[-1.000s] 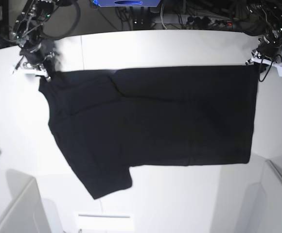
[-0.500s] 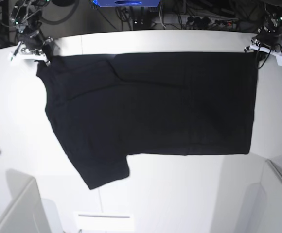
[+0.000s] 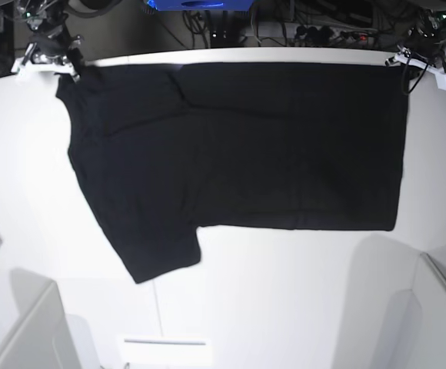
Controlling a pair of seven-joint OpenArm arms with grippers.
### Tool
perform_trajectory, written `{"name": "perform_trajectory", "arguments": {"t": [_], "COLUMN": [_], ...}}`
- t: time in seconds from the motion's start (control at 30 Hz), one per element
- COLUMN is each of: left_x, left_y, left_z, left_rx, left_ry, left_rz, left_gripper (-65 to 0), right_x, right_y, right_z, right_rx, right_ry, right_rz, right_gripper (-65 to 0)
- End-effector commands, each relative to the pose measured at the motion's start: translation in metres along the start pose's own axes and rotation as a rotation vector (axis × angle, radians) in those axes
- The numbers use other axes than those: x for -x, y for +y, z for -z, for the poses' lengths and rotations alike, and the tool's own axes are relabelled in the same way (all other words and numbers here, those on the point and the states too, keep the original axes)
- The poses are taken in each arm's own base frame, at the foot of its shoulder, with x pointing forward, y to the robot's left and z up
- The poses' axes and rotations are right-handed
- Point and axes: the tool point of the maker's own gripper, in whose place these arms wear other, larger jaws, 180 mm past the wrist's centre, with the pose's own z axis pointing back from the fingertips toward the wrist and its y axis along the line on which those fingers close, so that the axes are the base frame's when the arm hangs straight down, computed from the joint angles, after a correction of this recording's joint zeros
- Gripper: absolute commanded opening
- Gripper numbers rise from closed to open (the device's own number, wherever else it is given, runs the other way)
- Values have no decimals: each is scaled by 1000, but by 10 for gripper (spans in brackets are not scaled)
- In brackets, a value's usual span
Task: Fold the T-shirt properly
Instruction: 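Drag the shirt with both grippers toward the robot's base, then release the shirt and move both grippers toward the hem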
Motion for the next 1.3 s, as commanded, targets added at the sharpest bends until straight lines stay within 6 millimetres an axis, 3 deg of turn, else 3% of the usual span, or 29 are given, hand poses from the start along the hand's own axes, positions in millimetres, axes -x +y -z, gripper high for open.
{"name": "perform_trajectory", "arguments": {"t": [0.0, 0.33, 0.5, 0.53, 0.6, 0.67, 0.73, 0.93, 1.1, 1.27], "left_x": [-8, -7, -8, -9, -12, -21, -31, -81, -105, -143], "left_y": [4, 4, 5, 5, 4, 0, 4, 12, 0, -17], "left_z": [-5, -6, -6, -6, -8, -11, -20, -53, -49, -44], "left_rx": [-5, -6, -7, -7, -7, -2, -23, -95, -67, -23], "left_ry": [-22, -17, -23, -25, -34, -57, -91, -268, -336, -396], "left_rz": [21, 22, 18, 16, 23, 41, 48, 56, 48, 113], "left_gripper": [-650, -650, -640, -568, -431, -329, -263, -237, -239, -240], "right_x": [-5, -8, -13, -15, -20, -27, -35, -53, -78, -109], "right_y": [-5, -11, -5, -2, 2, 8, 16, 35, 58, 78], "right_z": [-5, -9, -10, -12, -15, -19, -24, -32, -27, -21], "right_rx": [23, 35, 21, 16, 9, -2, -17, -52, -103, -145], "right_ry": [-4, 8, -2, -9, -28, -53, -78, -134, -184, -241], "right_rz": [-12, 7, -9, -13, -23, -39, -58, -100, -135, -163], "right_gripper": [-650, -650, -650, -650, -519, -381, -314, -330, -330, -330]}}
